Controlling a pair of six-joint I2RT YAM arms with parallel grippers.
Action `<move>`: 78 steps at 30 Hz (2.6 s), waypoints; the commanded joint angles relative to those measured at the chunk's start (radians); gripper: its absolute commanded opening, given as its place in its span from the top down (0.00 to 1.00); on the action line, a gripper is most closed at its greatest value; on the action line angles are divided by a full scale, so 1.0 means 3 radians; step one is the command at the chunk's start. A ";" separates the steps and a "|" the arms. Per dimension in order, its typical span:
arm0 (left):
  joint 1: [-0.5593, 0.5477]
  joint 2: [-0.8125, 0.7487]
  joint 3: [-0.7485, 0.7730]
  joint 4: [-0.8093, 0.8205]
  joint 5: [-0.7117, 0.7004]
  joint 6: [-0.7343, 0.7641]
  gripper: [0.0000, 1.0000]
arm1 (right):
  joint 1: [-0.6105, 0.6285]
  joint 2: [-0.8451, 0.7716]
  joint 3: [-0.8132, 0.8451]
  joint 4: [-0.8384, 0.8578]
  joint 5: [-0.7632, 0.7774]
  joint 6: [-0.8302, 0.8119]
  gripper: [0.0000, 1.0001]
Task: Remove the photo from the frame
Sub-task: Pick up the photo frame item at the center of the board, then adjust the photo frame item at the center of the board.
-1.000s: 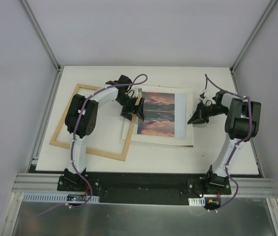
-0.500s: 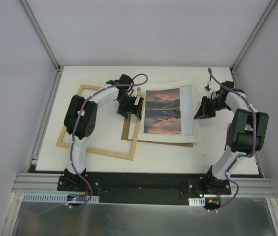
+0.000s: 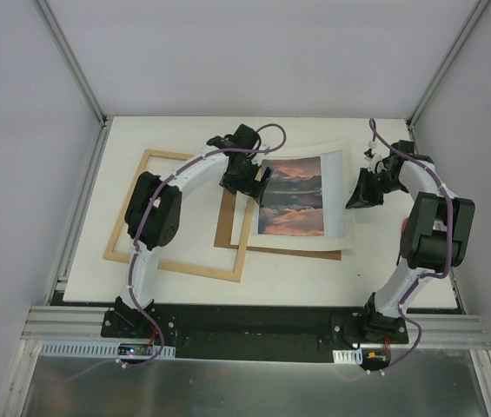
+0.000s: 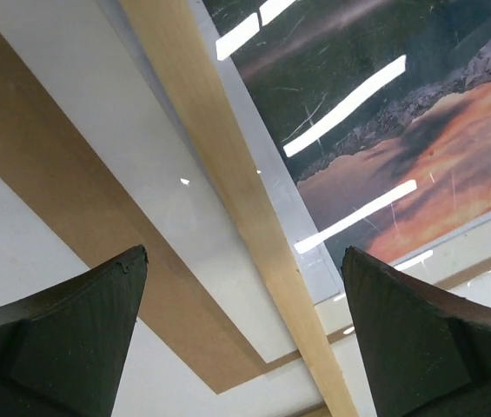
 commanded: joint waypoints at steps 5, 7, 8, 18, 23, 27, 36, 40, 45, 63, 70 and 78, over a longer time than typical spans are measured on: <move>-0.0267 0.0337 0.0210 -0.0152 -0.1250 0.0138 0.09 | 0.0043 -0.0143 -0.0001 0.0053 -0.0007 0.0075 1.00; -0.0283 0.0404 0.0230 -0.0162 -0.1383 0.0148 0.09 | 0.0063 -0.0163 -0.0026 0.0058 -0.0018 0.0075 1.00; -0.0288 0.0439 0.0251 -0.0162 -0.1454 0.0163 0.10 | 0.0073 -0.0173 -0.0031 0.0073 -0.0013 0.0080 0.99; -0.0196 0.0312 -0.0010 -0.0213 -0.1859 0.0286 0.25 | 0.0099 -0.0271 -0.0067 0.0094 0.0192 0.0034 1.00; -0.0038 0.0220 -0.0030 -0.0219 -0.1894 0.0286 0.26 | 0.0099 -0.0260 -0.0031 0.0083 0.0253 0.0014 0.99; 0.0095 0.0184 -0.0020 -0.0219 -0.1920 0.0327 0.29 | 0.0099 -0.0265 -0.0021 0.0043 0.0330 -0.0017 1.00; 0.0218 0.0138 -0.0148 -0.0219 -0.1676 0.0409 0.30 | 0.0099 -0.0347 0.0107 -0.0085 0.0504 -0.0078 1.00; 0.0223 0.0006 -0.0051 -0.0213 -0.1052 0.0379 0.23 | 0.0007 -0.0210 0.0255 -0.0264 -0.0052 -0.0042 1.00; 0.0234 -0.0219 0.0102 -0.0208 -0.0316 0.0368 0.19 | -0.0034 -0.0362 0.0378 -0.0367 -0.0407 -0.0006 1.00; 0.0218 -0.0179 0.0098 -0.0173 0.0713 0.0281 0.18 | 0.0304 -0.0511 0.0270 -0.0074 0.1560 -0.0043 1.00; 0.0290 0.0066 0.0215 -0.0040 0.1203 0.0271 0.12 | -0.0084 -0.0557 0.0893 -0.0713 0.0067 0.0060 1.00; 0.0428 0.0460 0.0588 0.0119 0.1638 0.0133 0.09 | -0.0683 -0.0291 0.0828 -0.0985 -0.1071 0.0173 1.00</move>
